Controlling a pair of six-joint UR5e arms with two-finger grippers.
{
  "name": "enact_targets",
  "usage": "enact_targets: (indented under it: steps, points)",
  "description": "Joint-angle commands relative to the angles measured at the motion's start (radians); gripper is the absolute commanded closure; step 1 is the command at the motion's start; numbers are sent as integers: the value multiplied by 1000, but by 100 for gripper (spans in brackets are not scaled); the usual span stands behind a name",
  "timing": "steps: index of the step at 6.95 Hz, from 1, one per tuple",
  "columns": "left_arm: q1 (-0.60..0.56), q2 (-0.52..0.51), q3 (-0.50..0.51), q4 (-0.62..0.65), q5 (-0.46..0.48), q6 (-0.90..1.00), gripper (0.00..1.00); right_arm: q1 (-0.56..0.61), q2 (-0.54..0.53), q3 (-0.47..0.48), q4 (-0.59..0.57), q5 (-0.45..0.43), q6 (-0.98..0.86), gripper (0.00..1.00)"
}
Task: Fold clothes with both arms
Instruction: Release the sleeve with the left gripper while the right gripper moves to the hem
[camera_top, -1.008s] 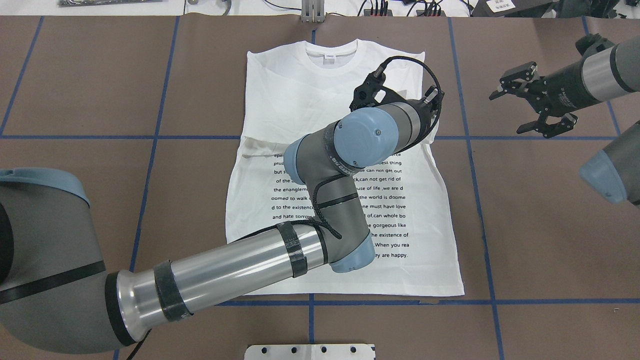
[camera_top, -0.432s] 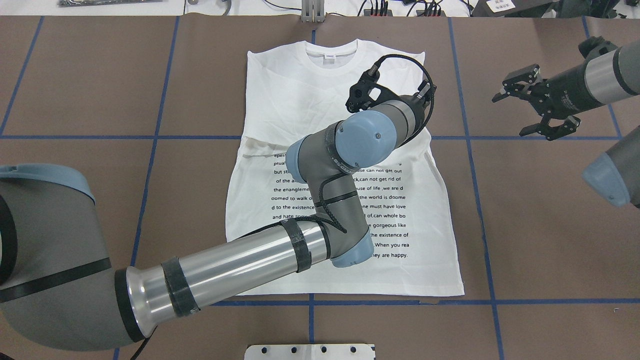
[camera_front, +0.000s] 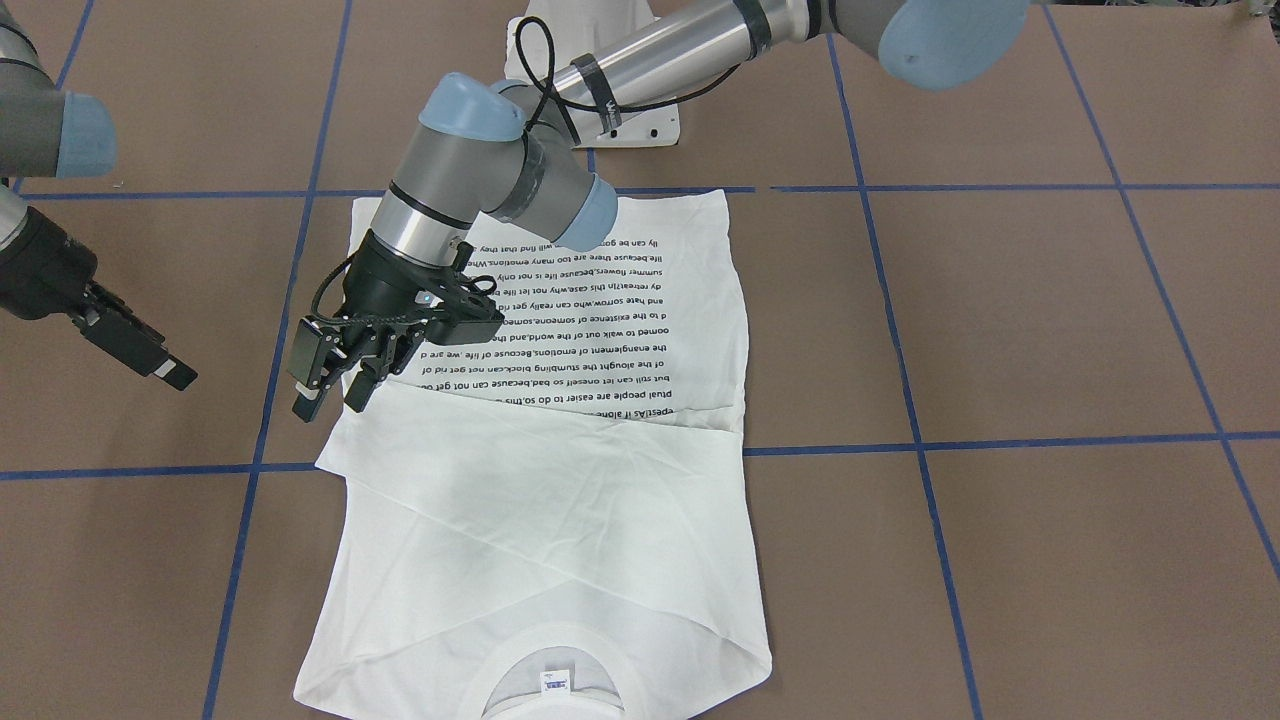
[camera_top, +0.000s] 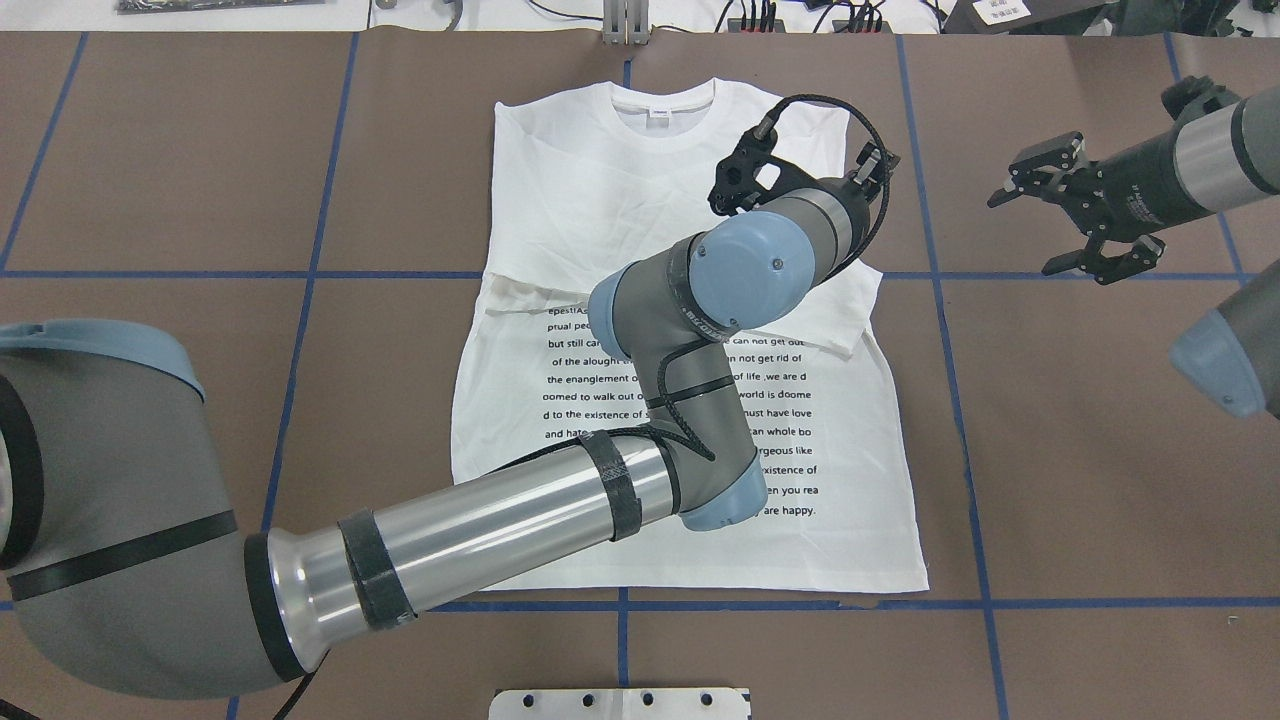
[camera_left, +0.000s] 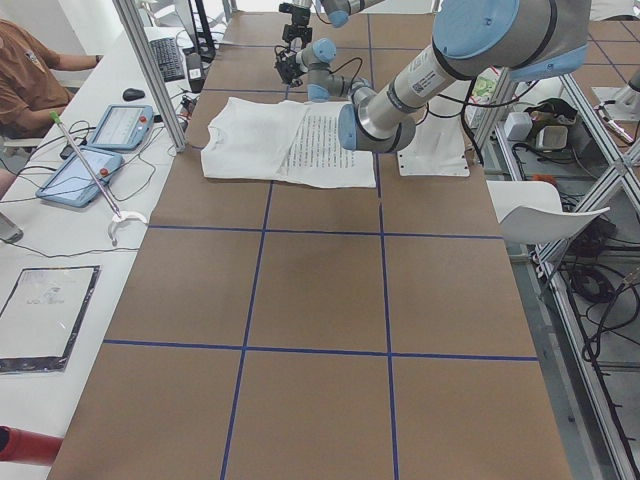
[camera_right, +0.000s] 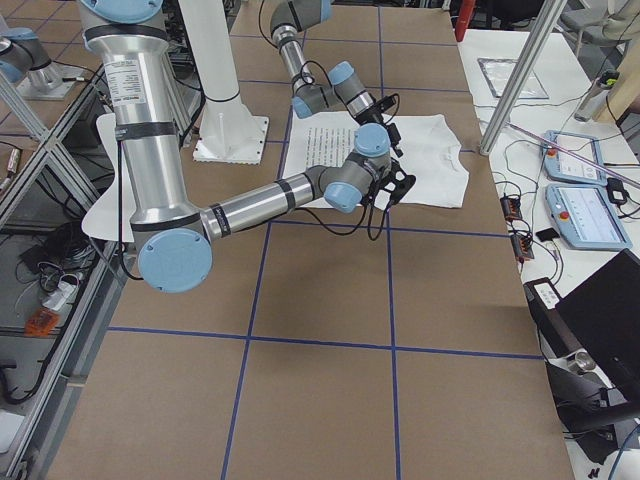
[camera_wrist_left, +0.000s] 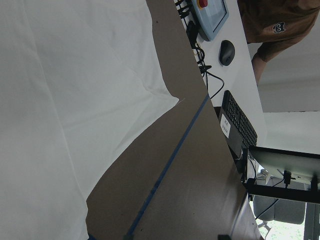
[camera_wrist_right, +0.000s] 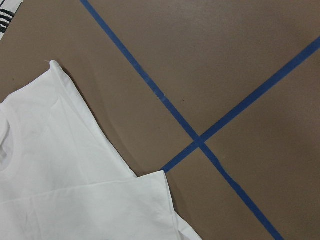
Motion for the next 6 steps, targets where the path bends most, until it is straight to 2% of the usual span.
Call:
enact_targets:
  steps: [1,2,3,4,5,6]
  points:
    - [-14,14,-64,26,-60,112,33,-76,-1,53,-2,-41,26,0]
    - [-38,69,-148,152,-141,164,33,-174,-9,87,-3,-154,102,0]
    - [-66,175,-308,235,-220,252,33,-290,-53,152,-12,-266,182,0]
    - [-101,325,-521,315,-289,334,33,-414,-117,215,-14,-384,231,1]
    - [-121,410,-677,433,-333,381,34,-528,-169,252,-15,-497,285,2]
    - [-123,452,-748,473,-333,411,34,-660,-212,285,-61,-641,346,3]
